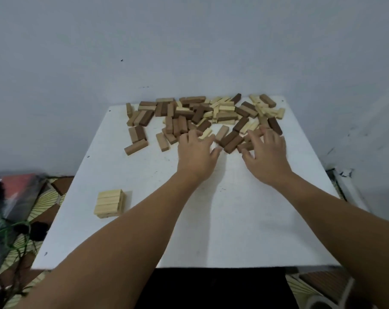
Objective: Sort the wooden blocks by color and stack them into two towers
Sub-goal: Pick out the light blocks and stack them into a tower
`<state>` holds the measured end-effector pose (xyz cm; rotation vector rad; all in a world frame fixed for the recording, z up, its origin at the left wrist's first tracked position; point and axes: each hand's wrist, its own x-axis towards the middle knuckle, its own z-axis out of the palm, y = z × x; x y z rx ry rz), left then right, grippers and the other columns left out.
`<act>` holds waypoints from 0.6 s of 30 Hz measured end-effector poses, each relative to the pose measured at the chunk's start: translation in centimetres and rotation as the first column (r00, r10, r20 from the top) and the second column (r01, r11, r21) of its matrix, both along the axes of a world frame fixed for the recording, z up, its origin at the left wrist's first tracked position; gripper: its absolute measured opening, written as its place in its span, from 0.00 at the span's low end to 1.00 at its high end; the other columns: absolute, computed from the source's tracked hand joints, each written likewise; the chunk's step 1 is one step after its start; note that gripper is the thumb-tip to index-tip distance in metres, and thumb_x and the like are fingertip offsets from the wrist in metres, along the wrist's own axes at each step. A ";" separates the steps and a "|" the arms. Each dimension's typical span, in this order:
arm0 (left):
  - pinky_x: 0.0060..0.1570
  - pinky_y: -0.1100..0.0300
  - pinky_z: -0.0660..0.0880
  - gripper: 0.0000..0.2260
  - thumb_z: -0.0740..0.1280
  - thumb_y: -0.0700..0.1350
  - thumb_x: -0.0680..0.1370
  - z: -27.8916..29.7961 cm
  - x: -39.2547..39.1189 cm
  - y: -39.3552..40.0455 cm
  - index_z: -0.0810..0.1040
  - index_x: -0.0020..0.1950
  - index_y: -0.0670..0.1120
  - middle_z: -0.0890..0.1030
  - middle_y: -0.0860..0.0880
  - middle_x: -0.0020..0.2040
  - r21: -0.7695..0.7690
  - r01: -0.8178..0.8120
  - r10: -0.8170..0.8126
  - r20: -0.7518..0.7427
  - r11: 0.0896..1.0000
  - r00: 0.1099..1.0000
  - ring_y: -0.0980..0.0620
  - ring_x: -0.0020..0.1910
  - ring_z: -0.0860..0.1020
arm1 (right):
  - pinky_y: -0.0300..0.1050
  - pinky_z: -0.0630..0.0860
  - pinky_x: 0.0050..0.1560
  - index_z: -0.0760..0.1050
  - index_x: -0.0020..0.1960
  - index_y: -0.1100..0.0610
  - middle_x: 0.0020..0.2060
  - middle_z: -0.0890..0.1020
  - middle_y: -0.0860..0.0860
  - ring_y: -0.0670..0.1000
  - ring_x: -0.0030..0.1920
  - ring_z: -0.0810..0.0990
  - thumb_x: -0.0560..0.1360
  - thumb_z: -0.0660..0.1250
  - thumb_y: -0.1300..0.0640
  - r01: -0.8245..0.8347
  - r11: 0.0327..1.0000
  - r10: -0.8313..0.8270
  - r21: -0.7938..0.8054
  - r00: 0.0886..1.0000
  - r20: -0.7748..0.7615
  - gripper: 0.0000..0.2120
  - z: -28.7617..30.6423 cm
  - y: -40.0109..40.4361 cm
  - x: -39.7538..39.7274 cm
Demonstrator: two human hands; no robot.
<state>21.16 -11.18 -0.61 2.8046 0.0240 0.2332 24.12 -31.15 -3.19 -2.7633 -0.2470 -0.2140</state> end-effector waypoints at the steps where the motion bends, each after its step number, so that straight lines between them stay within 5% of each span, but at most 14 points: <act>1: 0.72 0.48 0.60 0.21 0.60 0.59 0.85 -0.3 0.5 -1.0 0.72 0.77 0.57 0.67 0.43 0.74 0.035 0.011 -0.011 0.006 0.999 1.000 0.39 0.71 0.63 | 0.66 0.54 0.76 0.68 0.74 0.52 0.76 0.66 0.56 0.60 0.77 0.59 0.81 0.62 0.48 -0.017 0.999 0.016 -0.031 0.999 -0.047 0.22 -0.3 -0.4 0.4; 5: 0.72 0.41 0.59 0.20 0.61 0.57 0.85 -2.9 1.6 -2.8 0.72 0.77 0.58 0.66 0.41 0.76 0.089 0.069 -0.076 0.087 0.994 0.993 0.36 0.72 0.62 | 0.66 0.46 0.79 0.59 0.81 0.50 0.81 0.59 0.52 0.56 0.82 0.51 0.82 0.57 0.52 -0.101 0.994 0.098 -0.035 0.991 -0.086 0.27 -1.2 -0.6 0.7; 9: 0.71 0.41 0.58 0.16 0.62 0.57 0.84 -4.7 1.5 -2.5 0.79 0.69 0.57 0.68 0.42 0.73 0.018 -0.036 0.032 0.195 0.999 0.980 0.40 0.70 0.60 | 0.64 0.42 0.79 0.63 0.80 0.48 0.79 0.63 0.47 0.52 0.81 0.55 0.82 0.57 0.55 -0.135 0.988 0.142 0.080 0.986 -0.088 0.26 -0.8 -1.3 0.9; 14: 0.72 0.43 0.54 0.15 0.60 0.56 0.84 -4.2 1.3 -2.4 0.80 0.67 0.58 0.67 0.46 0.72 -0.130 -0.235 0.259 0.219 0.963 0.941 0.42 0.72 0.59 | 0.57 0.58 0.73 0.76 0.70 0.48 0.64 0.75 0.49 0.56 0.62 0.69 0.83 0.59 0.53 -0.103 0.985 0.088 0.140 0.990 0.110 0.18 -0.7 -2.6 3.3; 18: 0.74 0.40 0.51 0.15 0.60 0.53 0.85 -4.2 1.9 -2.1 0.80 0.68 0.53 0.66 0.44 0.71 -0.231 -0.452 0.487 0.124 0.861 0.864 0.41 0.72 0.58 | 0.56 0.61 0.69 0.77 0.69 0.44 0.64 0.74 0.50 0.59 0.63 0.67 0.83 0.61 0.54 0.014 0.990 -0.025 0.142 0.997 0.077 0.17 0.6 -2.5 6.0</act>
